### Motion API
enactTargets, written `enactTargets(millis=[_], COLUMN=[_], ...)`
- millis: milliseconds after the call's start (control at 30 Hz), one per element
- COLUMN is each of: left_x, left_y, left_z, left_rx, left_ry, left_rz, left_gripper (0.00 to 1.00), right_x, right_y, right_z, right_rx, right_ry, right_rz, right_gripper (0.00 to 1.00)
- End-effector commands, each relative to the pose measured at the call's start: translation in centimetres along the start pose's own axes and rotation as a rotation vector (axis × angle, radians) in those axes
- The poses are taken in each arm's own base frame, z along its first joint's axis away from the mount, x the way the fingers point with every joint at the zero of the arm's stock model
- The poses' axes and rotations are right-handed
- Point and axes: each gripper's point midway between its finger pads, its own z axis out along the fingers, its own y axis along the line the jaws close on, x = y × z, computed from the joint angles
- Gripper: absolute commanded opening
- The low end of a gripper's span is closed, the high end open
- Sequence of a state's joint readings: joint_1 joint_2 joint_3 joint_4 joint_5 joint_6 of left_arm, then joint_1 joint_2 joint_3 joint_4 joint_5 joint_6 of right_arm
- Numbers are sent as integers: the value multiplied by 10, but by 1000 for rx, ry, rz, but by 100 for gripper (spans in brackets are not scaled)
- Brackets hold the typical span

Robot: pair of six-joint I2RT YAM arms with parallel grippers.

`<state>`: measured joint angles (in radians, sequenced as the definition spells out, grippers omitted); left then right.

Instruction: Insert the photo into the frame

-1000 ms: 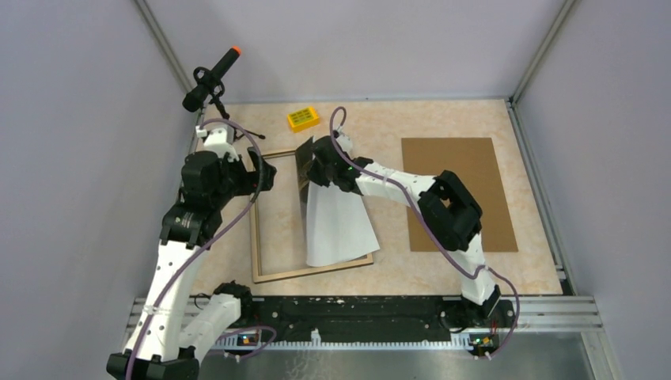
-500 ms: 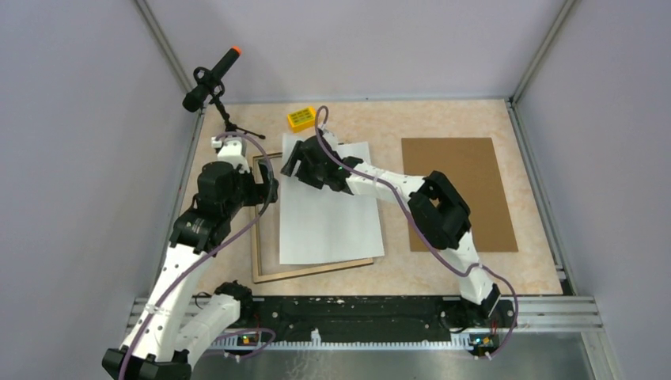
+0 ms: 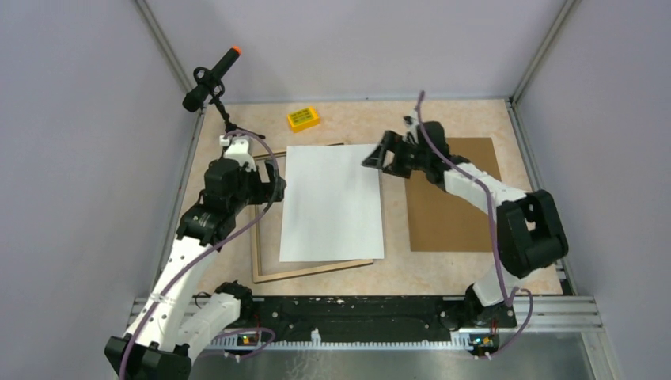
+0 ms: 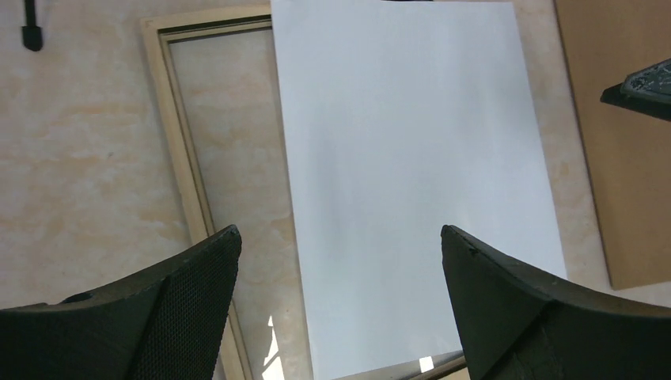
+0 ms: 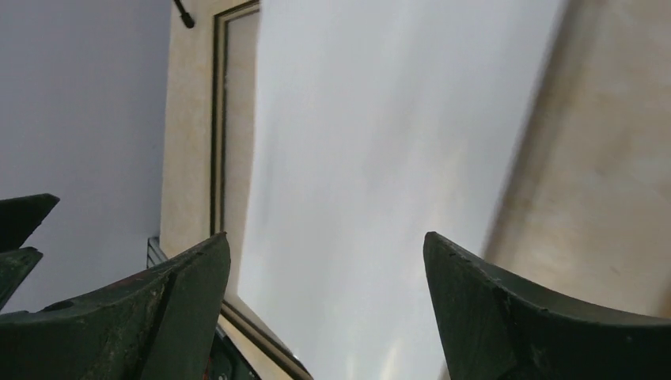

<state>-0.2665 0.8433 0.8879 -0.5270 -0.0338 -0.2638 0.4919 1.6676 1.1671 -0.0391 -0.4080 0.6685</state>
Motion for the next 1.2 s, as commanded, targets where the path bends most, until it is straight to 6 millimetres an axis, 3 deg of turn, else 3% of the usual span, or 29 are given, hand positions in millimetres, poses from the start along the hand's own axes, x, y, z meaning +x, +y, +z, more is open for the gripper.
enactTargets(millis=[0, 200, 333, 600, 667, 767, 1067, 1167], left_x=[-8, -11, -20, -50, -55, -61, -93, -92], left_y=[-32, -64, -85, -109, -114, -125, -143, -139], left_z=[10, 25, 29, 34, 35, 39, 47, 51], left_rx=[156, 328, 442, 520, 526, 544, 556, 536], left_ry=[-15, 8, 0, -56, -69, -91, -161, -181], left_rz=[-48, -82, -96, -84, -73, -43, 71, 116], left_gripper=[99, 99, 99, 99, 99, 99, 99, 99], right_x=[28, 65, 86, 103, 105, 103, 87, 87], right_y=[-36, -70, -81, -102, -100, -95, -78, -67], right_z=[-37, -36, -26, -14, -12, -9, -10, -15], right_rx=[-113, -117, -162, -177, -210, -265, -329, -354], right_ry=[42, 87, 123, 114, 116, 103, 96, 149], right_rz=[51, 128, 188, 220, 215, 217, 234, 233], right_gripper=[88, 77, 62, 55, 54, 44, 0, 0])
